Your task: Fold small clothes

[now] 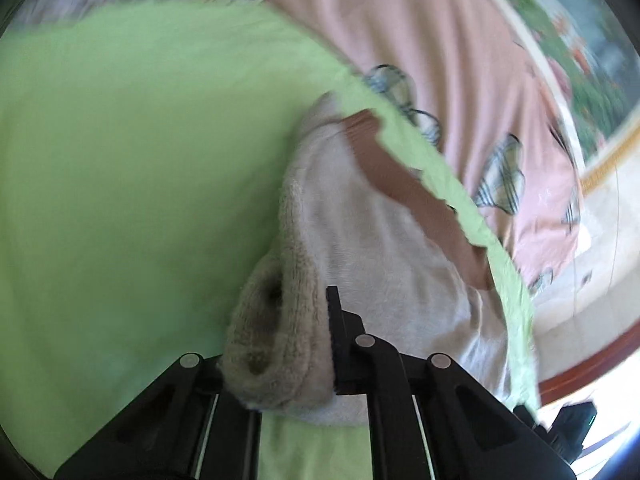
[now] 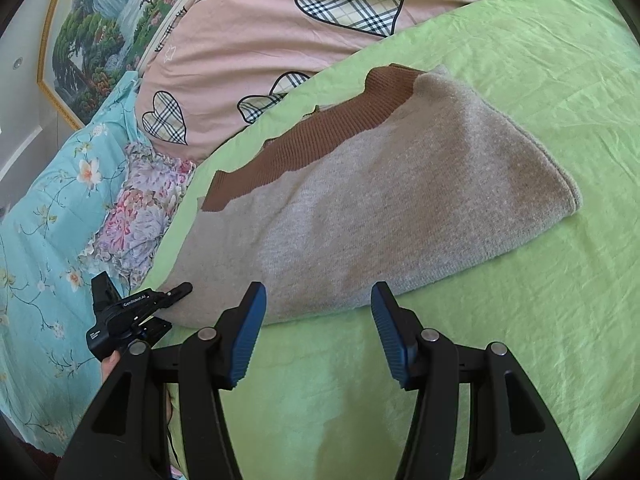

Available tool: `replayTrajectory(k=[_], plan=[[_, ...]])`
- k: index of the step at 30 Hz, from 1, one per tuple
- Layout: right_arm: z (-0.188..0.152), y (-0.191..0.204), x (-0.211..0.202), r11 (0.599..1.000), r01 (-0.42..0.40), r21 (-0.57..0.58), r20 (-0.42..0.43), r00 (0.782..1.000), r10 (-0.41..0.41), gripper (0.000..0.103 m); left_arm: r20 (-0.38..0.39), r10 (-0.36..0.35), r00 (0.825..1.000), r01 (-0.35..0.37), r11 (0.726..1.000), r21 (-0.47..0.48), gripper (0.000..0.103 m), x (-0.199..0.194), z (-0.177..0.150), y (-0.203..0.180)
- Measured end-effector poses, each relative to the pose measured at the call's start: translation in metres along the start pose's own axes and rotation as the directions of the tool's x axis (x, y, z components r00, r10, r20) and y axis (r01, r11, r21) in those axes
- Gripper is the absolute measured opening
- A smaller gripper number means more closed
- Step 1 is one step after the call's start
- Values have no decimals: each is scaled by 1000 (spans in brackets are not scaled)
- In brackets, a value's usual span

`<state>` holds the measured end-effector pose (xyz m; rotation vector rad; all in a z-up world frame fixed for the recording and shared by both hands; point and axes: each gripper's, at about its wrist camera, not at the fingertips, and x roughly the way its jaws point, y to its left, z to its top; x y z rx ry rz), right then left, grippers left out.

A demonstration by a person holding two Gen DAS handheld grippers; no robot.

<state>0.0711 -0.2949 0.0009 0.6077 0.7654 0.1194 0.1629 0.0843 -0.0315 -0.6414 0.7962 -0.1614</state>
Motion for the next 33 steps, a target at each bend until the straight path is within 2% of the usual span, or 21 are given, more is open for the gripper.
replayTrajectory(k=[2, 5, 7, 10, 13, 16, 19, 23, 25, 26, 27, 28, 29, 30, 31, 32, 33], plan=[[6, -6, -3, 1000, 3, 4, 10, 1000, -3, 56, 26, -11, 1000, 9, 996, 89, 6, -9, 1, -28], [20, -16, -9, 1000, 11, 19, 28, 1000, -11, 56, 35, -96, 995, 88, 978, 190, 6, -15, 0, -75], [30, -22, -12, 1000, 14, 25, 33, 999, -15, 56, 9, -159, 987, 151, 955, 254, 6, -7, -4, -111], [51, -31, -13, 1000, 10, 26, 26, 1000, -10, 56, -52, -197, 979, 203, 925, 321, 6, 19, -18, -156], [73, -41, -8, 998, -49, 49, 9, 999, 49, 56, -117, -192, 974, 223, 899, 377, 6, 55, -39, -189], [96, -46, 9, 997, -55, 52, -31, 998, 57, 56, -196, -167, 966, 233, 893, 386, 6, 94, -58, -200], [114, -41, 33, 995, -98, 36, -83, 991, 101, 57, -231, -153, 961, 236, 891, 388, 6, 110, -69, -201], [131, -26, 80, 982, -187, 30, -187, 964, 189, 73, -227, -193, 954, 267, 892, 364, 6, 103, -63, -200], [134, -17, 107, 965, -256, 49, -245, 934, 260, 74, -227, -191, 955, 266, 890, 370, 6, 100, -60, -202], [136, -11, 124, 951, -302, 68, -270, 912, 309, 74, -231, -177, 957, 256, 888, 383, 6, 101, -60, -203], [138, -7, 132, 948, -313, 66, -276, 907, 318, 74, -233, -164, 959, 247, 885, 395, 6, 101, -60, -205], [141, 1, 144, 948, -316, 47, -281, 906, 316, 72, -233, -157, 960, 242, 883, 403, 6, 102, -61, -208], [143, 6, 152, 949, -314, 30, -286, 907, 309, 60, -230, -152, 961, 237, 881, 408, 6, 102, -61, -210], [147, 12, 161, 954, -298, 12, -296, 911, 288, 39, -221, -144, 965, 227, 879, 420, 6, 97, -62, -212], [151, 15, 169, 959, -283, 5, -307, 913, 270, 31, -209, -137, 968, 217, 876, 431, 6, 96, -62, -217], [155, 18, 174, 961, -277, -7, -308, 915, 261, 18, -203, -140, 969, 218, 873, 436, 6, 85, -62, -212], [160, 20, 172, 960, -280, -21, -301, 917, 261, 16, -198, -152, 968, 226, 870, 438, 6, 81, -60, -217]])
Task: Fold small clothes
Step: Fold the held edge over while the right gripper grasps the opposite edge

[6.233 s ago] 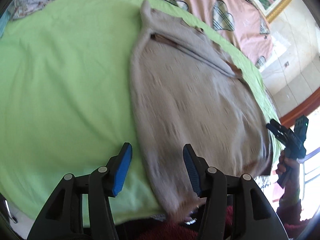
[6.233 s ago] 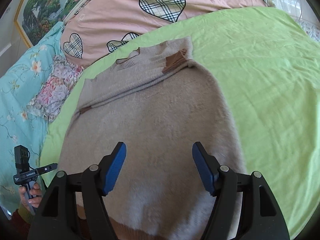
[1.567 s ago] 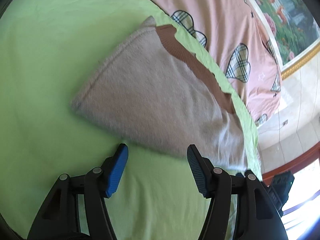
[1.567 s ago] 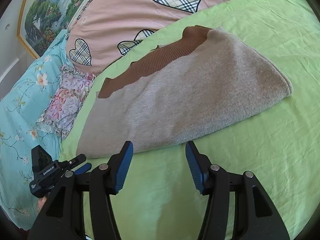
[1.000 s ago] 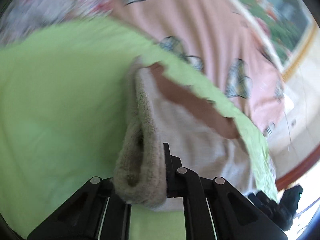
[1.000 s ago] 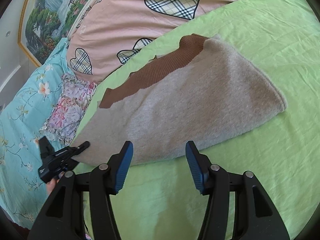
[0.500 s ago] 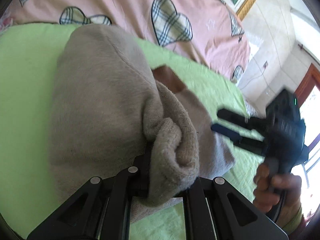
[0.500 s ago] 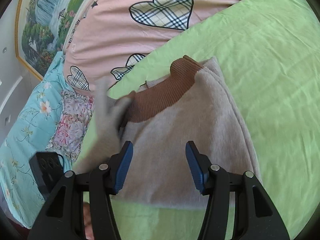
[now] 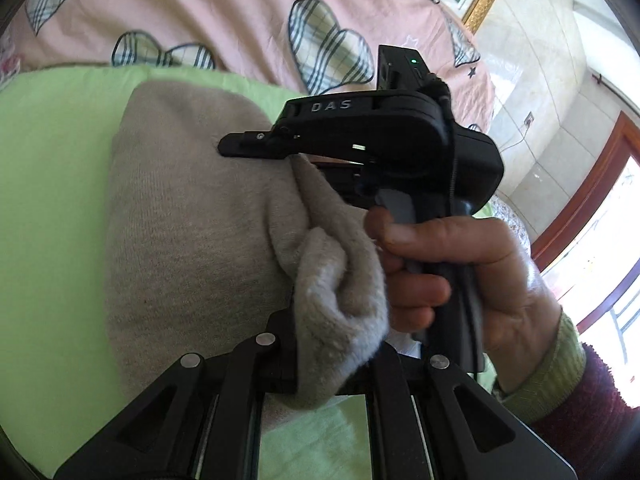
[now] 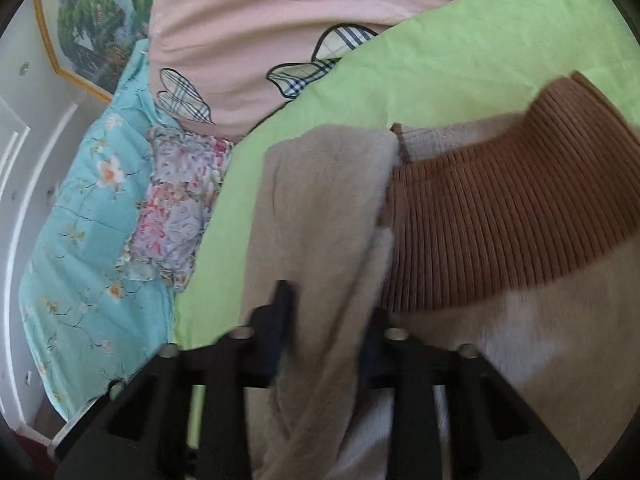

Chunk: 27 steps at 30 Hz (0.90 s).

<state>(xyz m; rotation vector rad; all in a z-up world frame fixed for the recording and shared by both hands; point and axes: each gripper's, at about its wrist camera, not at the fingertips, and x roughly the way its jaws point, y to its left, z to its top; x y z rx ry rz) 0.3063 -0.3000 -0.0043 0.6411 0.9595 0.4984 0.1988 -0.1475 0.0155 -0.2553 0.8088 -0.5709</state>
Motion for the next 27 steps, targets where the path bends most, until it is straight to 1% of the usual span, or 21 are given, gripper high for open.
replayTrajectory(k=[2, 3, 4, 5, 7, 8, 10, 13, 14, 16, 18, 21, 24, 25, 26, 27], plan=[[6, 14, -23, 997, 2, -73, 49, 999, 2, 15, 17, -42, 999, 42, 999, 10, 7, -5, 7, -11], [8, 20, -33, 995, 5, -104, 74, 997, 2, 15, 20, -69, 997, 68, 997, 22, 7, -5, 12, -19], [8, 28, -53, 989, 18, -149, 112, 994, -1, 15, 18, -88, 996, 87, 996, 33, 7, -2, 15, -28], [9, 31, -66, 985, 31, -169, 134, 991, -8, 15, 14, -103, 995, 102, 994, 43, 7, 3, 16, -37], [10, 23, -90, 981, 72, -183, 163, 986, -42, 15, -4, -128, 992, 128, 990, 57, 7, 21, 15, -56], [9, 14, -99, 977, 114, -178, 170, 982, -83, 15, -18, -133, 991, 134, 989, 60, 7, 31, 13, -62], [5, -15, -109, 975, 181, -132, 160, 974, -159, 15, -63, -145, 987, 149, 988, 50, 7, 55, 6, -71], [-2, -54, -114, 967, 242, -74, 132, 964, -231, 15, -132, -166, 977, 171, 985, 32, 7, 83, -3, -79], [-5, -68, -115, 963, 264, -55, 120, 959, -256, 15, -140, -163, 977, 169, 985, 35, 7, 88, -5, -82], [-9, -82, -118, 966, 257, -36, 127, 960, -251, 15, -147, -143, 979, 152, 987, 55, 7, 97, -9, -86], [-9, -86, -119, 968, 249, -39, 142, 960, -241, 15, -154, -137, 978, 147, 988, 51, 8, 101, -11, -85], [-9, -82, -115, 951, 296, -92, 144, 949, -282, 15, -165, -156, 974, 163, 986, 31, 9, 103, -8, -79], [-11, -81, -116, 948, 302, -97, 149, 947, -286, 16, -184, -177, 967, 182, 983, 9, 18, 100, -6, -75], [-11, -82, -117, 948, 306, -91, 151, 945, -291, 17, -194, -183, 964, 187, 982, 2, 23, 99, -5, -74], [-12, -81, -119, 948, 309, -83, 154, 943, -294, 23, -209, -191, 959, 194, 981, -7, 30, 94, -6, -70], [-13, -82, -124, 946, 319, -63, 158, 939, -306, 30, -226, -189, 956, 191, 981, -11, 32, 87, -7, -67]])
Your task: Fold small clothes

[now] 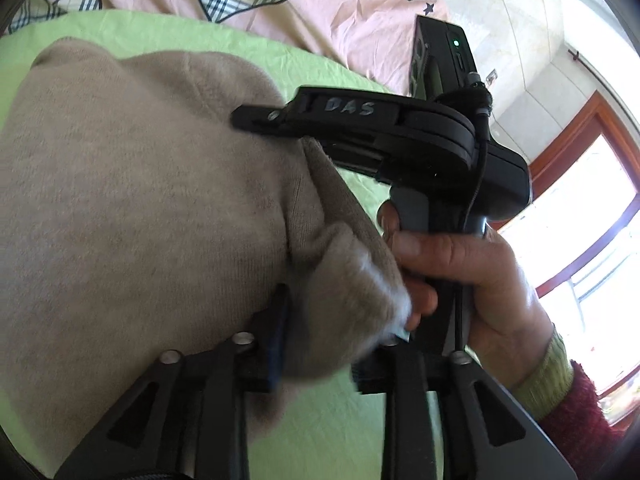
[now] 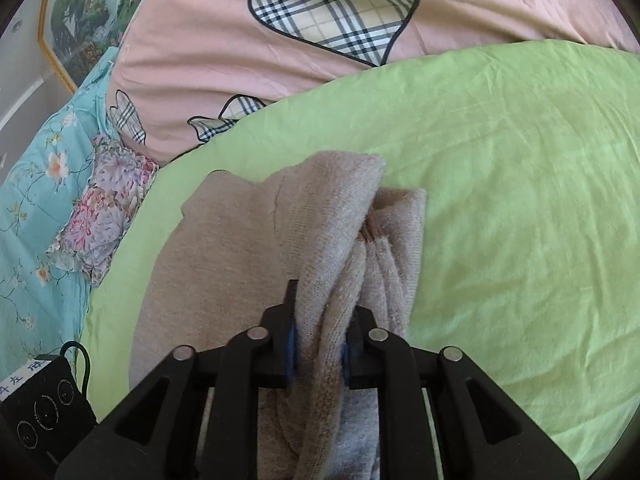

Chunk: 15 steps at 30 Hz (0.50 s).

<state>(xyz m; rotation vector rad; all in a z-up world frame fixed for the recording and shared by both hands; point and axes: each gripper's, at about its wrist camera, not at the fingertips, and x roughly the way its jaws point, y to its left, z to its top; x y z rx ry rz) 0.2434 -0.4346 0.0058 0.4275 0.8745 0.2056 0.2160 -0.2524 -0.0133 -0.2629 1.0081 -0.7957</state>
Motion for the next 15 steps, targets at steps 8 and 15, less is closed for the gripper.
replayTrajectory(k=[8, 15], plan=[[-21, -2, -46, 998, 12, 67, 44, 999, -15, 82, 119, 105, 987, -102, 994, -34, 79, -115, -22, 29], [-31, -1, -23, 998, -14, 68, -37, 999, 17, 87, 71, 91, 993, -73, 970, -234, 82, -108, 19, 114]])
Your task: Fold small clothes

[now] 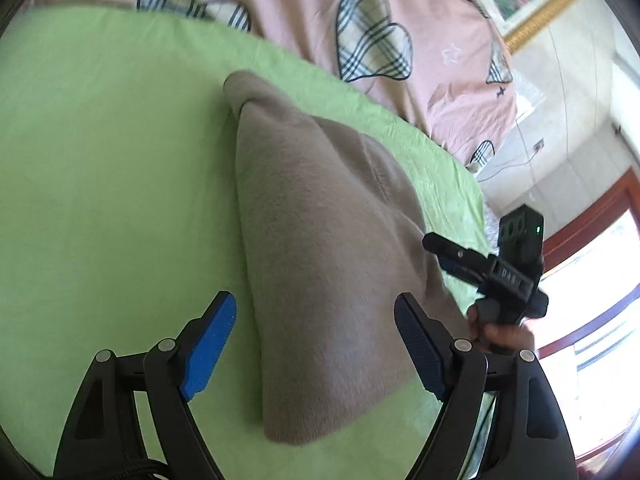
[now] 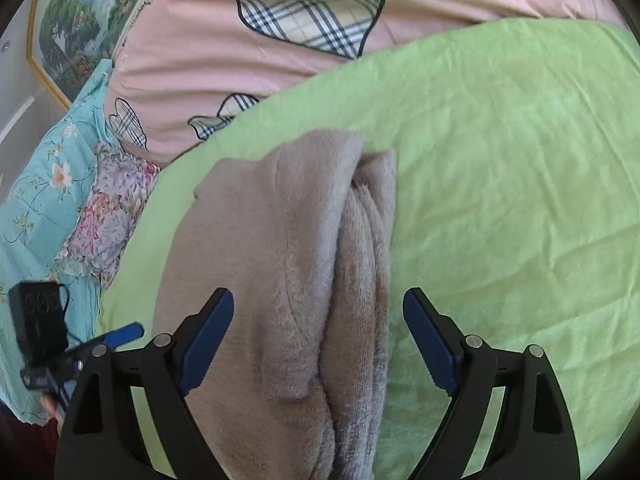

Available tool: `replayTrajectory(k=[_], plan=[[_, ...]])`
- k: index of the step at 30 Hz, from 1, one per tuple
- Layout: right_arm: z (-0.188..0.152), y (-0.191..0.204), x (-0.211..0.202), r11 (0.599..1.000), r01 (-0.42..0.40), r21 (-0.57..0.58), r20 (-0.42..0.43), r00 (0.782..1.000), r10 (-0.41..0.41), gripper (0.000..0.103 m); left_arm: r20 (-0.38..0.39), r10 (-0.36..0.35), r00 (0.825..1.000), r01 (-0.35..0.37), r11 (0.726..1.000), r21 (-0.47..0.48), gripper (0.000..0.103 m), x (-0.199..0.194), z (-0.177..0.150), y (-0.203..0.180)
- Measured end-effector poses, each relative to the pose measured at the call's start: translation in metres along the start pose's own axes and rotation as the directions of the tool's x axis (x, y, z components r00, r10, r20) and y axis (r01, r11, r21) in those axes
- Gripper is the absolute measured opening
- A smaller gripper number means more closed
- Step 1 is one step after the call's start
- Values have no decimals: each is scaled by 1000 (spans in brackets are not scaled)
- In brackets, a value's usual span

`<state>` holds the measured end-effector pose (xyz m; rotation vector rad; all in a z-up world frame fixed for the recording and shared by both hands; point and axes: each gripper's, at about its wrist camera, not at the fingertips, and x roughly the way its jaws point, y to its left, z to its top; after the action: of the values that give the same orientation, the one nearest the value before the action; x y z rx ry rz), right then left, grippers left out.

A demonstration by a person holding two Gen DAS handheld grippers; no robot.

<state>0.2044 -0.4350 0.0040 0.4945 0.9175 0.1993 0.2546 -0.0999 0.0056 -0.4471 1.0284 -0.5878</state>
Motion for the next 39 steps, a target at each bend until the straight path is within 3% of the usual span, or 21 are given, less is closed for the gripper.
replayTrajectory(k=[6, 7, 8, 9, 11, 14, 22, 27, 33, 36, 39], plan=[[-1, -7, 27, 998, -41, 43, -81, 996, 45, 86, -90, -77, 993, 70, 995, -74, 82, 67, 32, 25], [-2, -7, 29, 998, -47, 47, -82, 995, 50, 85, -100, -102, 990, 95, 993, -72, 75, 78, 34, 27], [-2, -8, 31, 997, -63, 53, -84, 994, 68, 73, -100, -116, 988, 109, 992, -68, 66, 76, 28, 28], [-3, -9, 35, 992, -104, 78, -99, 989, 111, 50, -100, -106, 989, 101, 993, -59, 63, 78, 27, 28], [-7, -8, 35, 989, -101, 104, -94, 989, 110, 46, -94, -115, 989, 112, 993, -41, 52, 71, 20, 27], [-11, 12, 24, 990, -116, 82, -71, 990, 121, 40, -73, -120, 990, 119, 993, -25, 48, 42, 16, 25], [-61, 110, 29, 966, -260, -9, -75, 963, 259, 39, 15, -33, 999, 32, 998, 48, 48, -90, -29, 55], [-87, 159, 52, 946, -324, -24, -113, 941, 319, 39, 43, 16, 999, -18, 999, 29, 48, -141, -58, 89], [-100, 193, 70, 941, -335, -47, -142, 935, 325, 39, 81, 19, 997, -17, 1000, -19, 48, -162, -78, 123], [-105, 195, 81, 948, -312, -56, -156, 941, 300, 39, 71, 39, 997, -36, 998, -42, 50, -146, -82, 134], [-113, 191, 90, 964, -256, -75, -168, 956, 241, 47, 65, 61, 996, -57, 996, -65, 63, -137, -90, 144]])
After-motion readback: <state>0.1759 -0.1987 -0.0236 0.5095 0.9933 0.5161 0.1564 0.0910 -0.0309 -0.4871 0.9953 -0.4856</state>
